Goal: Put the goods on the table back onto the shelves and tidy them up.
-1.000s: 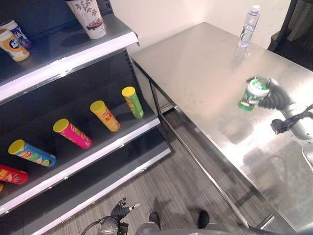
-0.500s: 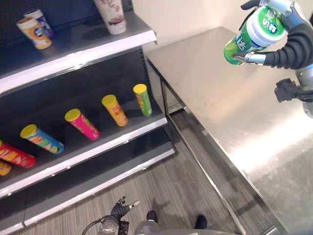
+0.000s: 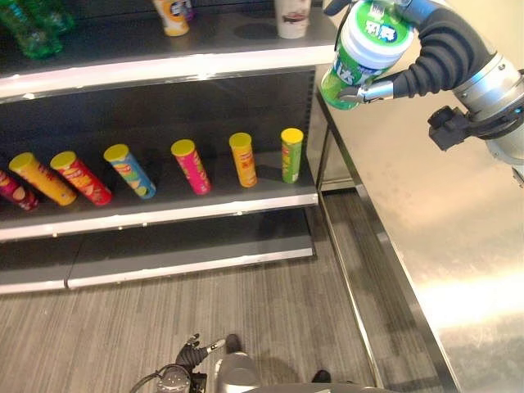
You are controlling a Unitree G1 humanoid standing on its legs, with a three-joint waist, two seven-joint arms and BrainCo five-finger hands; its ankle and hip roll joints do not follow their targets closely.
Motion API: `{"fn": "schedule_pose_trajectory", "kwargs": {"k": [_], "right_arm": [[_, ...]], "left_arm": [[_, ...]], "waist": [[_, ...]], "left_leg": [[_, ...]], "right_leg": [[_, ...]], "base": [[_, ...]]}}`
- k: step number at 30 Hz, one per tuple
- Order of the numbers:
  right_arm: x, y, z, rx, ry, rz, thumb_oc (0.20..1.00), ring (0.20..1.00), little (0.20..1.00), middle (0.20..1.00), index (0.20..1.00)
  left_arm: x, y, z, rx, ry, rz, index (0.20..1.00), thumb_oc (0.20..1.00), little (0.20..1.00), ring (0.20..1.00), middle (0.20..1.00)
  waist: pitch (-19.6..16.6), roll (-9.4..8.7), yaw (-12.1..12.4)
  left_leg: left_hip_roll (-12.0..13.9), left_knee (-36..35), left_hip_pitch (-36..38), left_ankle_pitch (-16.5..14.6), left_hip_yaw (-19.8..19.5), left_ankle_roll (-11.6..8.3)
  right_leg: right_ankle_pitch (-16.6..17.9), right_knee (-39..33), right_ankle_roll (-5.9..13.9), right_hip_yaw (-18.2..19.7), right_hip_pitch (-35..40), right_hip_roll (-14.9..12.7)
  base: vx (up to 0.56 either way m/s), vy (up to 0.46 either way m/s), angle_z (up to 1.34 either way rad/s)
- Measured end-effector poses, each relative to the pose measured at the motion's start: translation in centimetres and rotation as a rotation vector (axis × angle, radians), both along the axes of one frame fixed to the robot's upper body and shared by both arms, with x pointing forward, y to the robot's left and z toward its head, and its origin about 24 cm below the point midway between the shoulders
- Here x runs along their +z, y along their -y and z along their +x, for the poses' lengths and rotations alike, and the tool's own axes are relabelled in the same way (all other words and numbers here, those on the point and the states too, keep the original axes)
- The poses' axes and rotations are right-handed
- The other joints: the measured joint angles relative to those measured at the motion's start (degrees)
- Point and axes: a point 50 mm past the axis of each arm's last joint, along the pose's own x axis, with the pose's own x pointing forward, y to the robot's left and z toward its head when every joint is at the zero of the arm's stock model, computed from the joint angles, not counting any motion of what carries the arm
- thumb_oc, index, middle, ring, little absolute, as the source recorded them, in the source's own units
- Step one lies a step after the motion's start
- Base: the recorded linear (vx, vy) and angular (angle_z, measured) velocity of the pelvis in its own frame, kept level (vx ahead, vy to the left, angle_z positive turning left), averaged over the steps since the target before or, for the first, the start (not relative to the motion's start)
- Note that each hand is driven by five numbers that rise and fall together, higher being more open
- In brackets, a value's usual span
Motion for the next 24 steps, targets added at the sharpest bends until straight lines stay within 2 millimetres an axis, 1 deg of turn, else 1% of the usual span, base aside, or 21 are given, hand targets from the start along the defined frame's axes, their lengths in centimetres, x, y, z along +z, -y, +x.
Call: {"fn": "schedule_pose_trajectory", "kwargs": {"k": [1, 2, 3, 4, 6, 7, 8, 10, 11, 14, 16, 17, 18, 19, 20, 21, 22, 23, 24], "right_arm": [[-0.1, -0.1, 0.1, 0.006, -0.009, 0.008, 0.2, 0.2, 0.2, 0.2, 0.2], [-0.1, 0.0, 0.2, 0.004, -0.018, 0.011, 0.2, 0.2, 0.2, 0.2, 0.2], [-0.1, 0.3, 0.5, -0.01, -0.027, 0.021, 0.2, 0.2, 0.2, 0.2, 0.2], [-0.3, 0.5, 1.3, -0.03, -0.049, 0.036, 0.2, 0.2, 0.2, 0.2, 0.2], [-0.1, 0.6, 2.7, -0.067, -0.074, 0.036, 0.2, 0.2, 0.2, 0.2, 0.2], [0.0, 0.6, 3.0, -0.075, -0.075, 0.04, 0.2, 0.2, 0.2, 0.2, 0.2], [0.7, 0.4, 3.5, -0.08, -0.068, 0.065, 0.2, 0.2, 0.2, 0.2, 0.2], [0.8, 0.4, 3.9, -0.099, -0.072, 0.063, 0.2, 0.2, 0.2, 0.2, 0.2], [1.0, 0.6, 4.4, -0.123, -0.079, 0.066, 0.2, 0.2, 0.2, 0.2, 0.2], [1.3, 0.8, 5.6, -0.198, -0.088, 0.034, 0.2, 0.2, 0.2, 0.2, 0.2], [1.3, 1.1, 6.3, -0.233, -0.099, 0.039, 0.2, 0.2, 0.2, 0.2, 0.2], [1.3, 1.5, 6.6, -0.256, -0.099, 0.049, 0.2, 0.2, 0.2, 0.2, 0.2], [1.2, 1.7, 6.8, -0.274, -0.102, 0.053, 0.2, 0.2, 0.2, 0.2, 0.2], [1.1, 2.2, 7.2, -0.305, -0.112, 0.062, 0.2, 0.2, 0.2, 0.2, 0.2], [0.9, 3.0, 7.9, -0.354, -0.133, 0.068, 0.2, 0.2, 0.2, 0.2, 0.2], [0.3, 4.4, 8.8, -0.426, -0.168, 0.078, 0.2, 0.2, 0.2, 0.2, 0.2], [0.3, 4.8, 9.2, -0.454, -0.178, 0.088, 0.2, 0.2, 0.2, 0.2, 0.2], [0.2, 5.1, 9.5, -0.475, -0.186, 0.09, 0.2, 0.2, 0.2, 0.2, 0.2], [0.2, 5.5, 9.7, -0.502, -0.19, 0.078, 0.2, 0.2, 0.2, 0.2, 0.2]], "left_arm": [[0.1, -0.1, 0.4, -0.001, 0.011, 0.003, 1.0, 1.0, 1.0, 1.0, 1.0], [0.3, -0.5, 0.5, -0.005, 0.014, 0.015, 1.0, 1.0, 1.0, 1.0, 1.0], [0.6, -1.0, 1.3, -0.011, 0.034, 0.029, 1.0, 1.0, 1.0, 1.0, 1.0], [0.9, -1.4, 1.9, -0.016, 0.048, 0.042, 1.0, 1.0, 1.0, 1.0, 1.0], [1.0, -1.7, 1.9, -0.02, 0.048, 0.053, 1.0, 1.0, 1.0, 1.0, 1.0], [1.0, -1.9, 1.9, -0.024, 0.047, 0.058, 1.0, 1.0, 1.0, 1.0, 1.0], [1.1, -2.3, 1.7, -0.022, 0.043, 0.071, 1.0, 1.0, 1.0, 1.0, 1.0], [1.2, -2.6, 1.7, -0.02, 0.042, 0.078, 1.0, 1.0, 1.0, 1.0, 1.0], [1.3, -2.8, 1.7, -0.021, 0.043, 0.085, 1.0, 1.0, 1.0, 1.0, 1.0], [1.3, -2.8, 1.7, -0.021, 0.042, 0.086, 1.0, 1.0, 1.0, 1.0, 1.0], [1.2, -2.7, 1.7, -0.023, 0.042, 0.083, 1.0, 1.0, 1.0, 1.0, 1.0], [1.2, -2.7, 1.8, -0.026, 0.044, 0.082, 1.0, 1.0, 1.0, 1.0, 1.0], [1.2, -2.7, 1.5, -0.032, 0.037, 0.083, 1.0, 1.0, 1.0, 1.0, 1.0], [1.2, -2.7, 1.6, -0.038, 0.04, 0.084, 1.0, 1.0, 1.0, 1.0, 1.0], [1.3, -2.7, 2.0, -0.052, 0.047, 0.089, 1.0, 1.0, 1.0, 1.0, 1.0], [1.7, -2.7, 3.0, -0.077, 0.073, 0.095, 1.0, 1.0, 1.0, 1.0, 1.0], [1.9, -3.0, 3.3, -0.078, 0.082, 0.105, 1.0, 1.0, 1.0, 1.0, 1.0], [1.9, -3.2, 3.2, -0.081, 0.078, 0.109, 1.0, 1.0, 1.0, 1.0, 1.0], [2.0, -3.2, 3.3, -0.084, 0.083, 0.112, 1.0, 1.0, 1.0, 1.0, 1.0]], "waist": [[-0.69, 0.63, -0.78], [-0.88, 0.39, -0.97], [-0.99, -0.29, -0.51], [-1.12, -0.96, 1.06], [-1.3, -1.19, 1.41], [-1.35, -1.26, 1.47], [-1.38, -1.39, 1.64], [-1.5, -1.52, 1.94], [-1.51, -1.55, 2.93], [-1.6, -1.46, 3.72], [-1.78, -1.54, 3.86], [-1.81, -1.58, 3.93], [-1.81, -1.53, 4.09], [-1.83, -1.44, 3.98], [-1.93, -1.18, 3.5], [-1.82, -0.4, 3.43], [-1.71, -0.4, 3.84], [-1.67, -0.38, 3.84], [-1.48, -0.27, 3.22]], "left_leg": [[-0.51, -1.95, 0.43, -0.99, -0.04, 0.54], [-1.47, -3.45, 0.25, -1.15, -0.48, 0.8], [-2.43, -4.52, -0.03, -1.26, -1.26, 1.01], [-3.7, -5.33, -0.16, -1.3, -1.43, 1.41], [-5.4, -6.05, -0.13, -1.42, -1.92, 2.27], [-5.85, -6.05, -0.42, -1.46, -2.27, 2.52], [-6.89, -6.04, -1.18, -1.63, -2.54, 3.08], [-7.73, -5.97, -1.75, -1.52, -2.73, 3.42], [-8.34, -5.94, -2.09, -1.74, -2.65, 3.83], [-9.43, -5.95, -2.82, -1.82, -2.67, 4.35], [-9.93, -5.93, -2.79, -2.08, -2.68, 4.75], [-10.52, -5.85, -2.93, -2.32, -3.01, 5.12], [-11.03, -5.94, -3.1, -2.36, -3.08, 5.27], [-11.77, -5.88, -3.43, -2.38, -4.12, 5.73], [-11.81, -6.15, -3.34, -1.95, -6.04, 6.55], [-10.55, -7.35, -2.78, -1.77, -8.01, 7.98], [-9.8, -7.4, -3.1, -1.6, -8.72, 7.76], [-9.6, -7.45, -3.19, -1.42, -9.39, 7.58], [-9.35, -7.14, -3.68, -1.28, -10.93, 7.27]], "right_leg": [[-0.48, 0.78, 0.72, -0.19, -0.04, -0.07], [-0.79, 1.37, 1.21, 0.15, -0.44, -0.54], [-0.84, 1.79, 1.76, 0.21, -1.1, -1.34], [-0.47, 1.78, 2.35, 0.18, -1.18, -2.39], [-0.22, 1.67, 2.81, 0.2, -0.87, -3.9], [-0.04, 1.47, 3.12, 0.2, -0.87, -4.26], [0.48, 0.98, 4.02, 0.22, -1.23, -5.14], [0.86, 0.63, 4.67, 0.36, -1.48, -5.95], [1.12, 0.39, 5.34, 0.8, -1.92, -6.3], [1.48, 0.27, 6.06, 0.68, -2.32, -7.43], [1.31, 0.84, 6.43, 0.73, -2.29, -8.09], [0.96, 1.63, 6.88, 0.81, -2.39, -8.9], [0.97, 1.99, 6.9, 1.15, -2.4, -8.98], [1.02, 2.81, 6.89, 3.83, -2.62, -9.1], [1.01, 5.09, 6.91, 9.05, -3.52, -8.88], [-2.01, 10.67, 8.39, 15.4, -7.33, -7.44], [-2.96, 7.53, 8.87, 19.56, -9.47, -4.71], [-2.8, 5.59, 8.88, 21.6, -10.52, -2.84], [-1.85, 4.21, 7.76, 25.28, -11.14, -0.55]], "base": [[0.01, 0.121, 0.95], [-0.01, 0.142, 0.73], [-0.02, 0.279, 0.59], [-0.03, 0.278, 0.4], [-0.03, 0.237, 0.29], [-0.04, 0.209, 0.26], [-0.03, 0.147, 0.17], [-0.03, 0.167, 0.09], [-0.03, 0.187, 0.02], [0.03, 0.176, 0.05], [0.04, 0.062, 0.1], [0.07, 0.001, 0.17], [0.1, -0.003, 0.25], [0.1, 0.011, 0.42], [0.07, 0.005, 0.59], [0.1, -0.017, 0.54], [0.08, -0.026, 0.37], [0.08, -0.041, 0.35], [0.07, -0.065, 1.07]]}}
